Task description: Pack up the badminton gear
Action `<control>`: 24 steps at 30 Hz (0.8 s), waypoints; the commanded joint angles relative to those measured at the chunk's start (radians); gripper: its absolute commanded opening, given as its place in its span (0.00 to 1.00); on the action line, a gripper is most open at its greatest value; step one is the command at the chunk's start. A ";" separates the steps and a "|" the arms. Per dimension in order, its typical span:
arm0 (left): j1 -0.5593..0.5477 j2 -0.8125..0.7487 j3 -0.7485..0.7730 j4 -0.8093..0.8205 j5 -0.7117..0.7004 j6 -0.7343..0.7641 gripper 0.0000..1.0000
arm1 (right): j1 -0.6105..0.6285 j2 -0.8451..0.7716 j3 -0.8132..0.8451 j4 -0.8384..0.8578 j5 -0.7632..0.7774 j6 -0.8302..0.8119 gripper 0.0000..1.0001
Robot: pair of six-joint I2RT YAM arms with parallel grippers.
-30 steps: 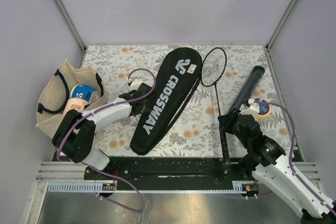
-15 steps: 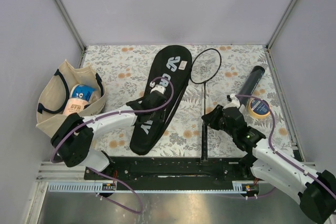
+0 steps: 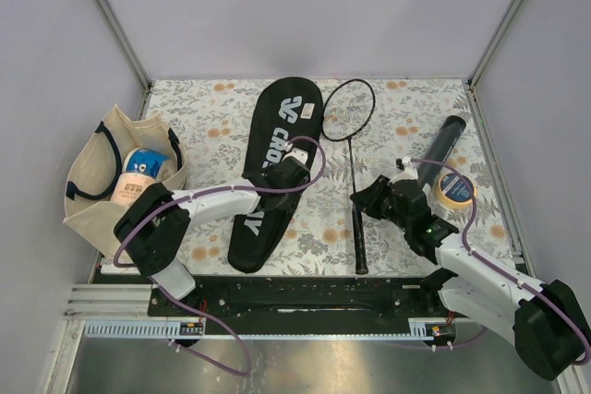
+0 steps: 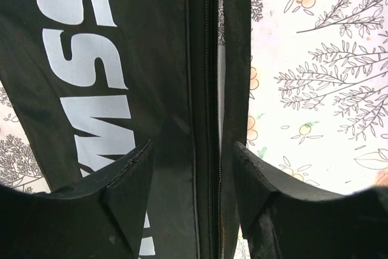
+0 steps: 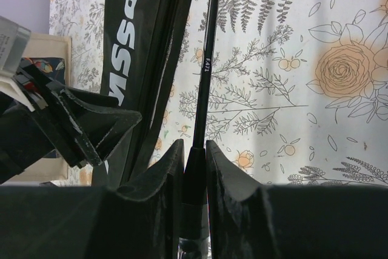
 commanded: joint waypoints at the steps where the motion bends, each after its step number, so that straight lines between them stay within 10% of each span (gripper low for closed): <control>1: -0.007 0.029 0.044 -0.001 -0.048 0.030 0.56 | -0.013 -0.039 0.021 0.079 -0.024 -0.023 0.00; 9: -0.015 0.070 0.008 0.056 -0.046 0.027 0.50 | -0.016 -0.096 0.000 0.053 -0.024 -0.012 0.00; 15: -0.012 0.075 0.005 0.078 0.003 0.024 0.00 | -0.016 -0.139 -0.010 0.007 -0.053 -0.022 0.00; 24: 0.010 -0.018 0.016 0.065 0.017 -0.030 0.00 | -0.016 -0.366 0.078 -0.367 -0.036 -0.020 0.00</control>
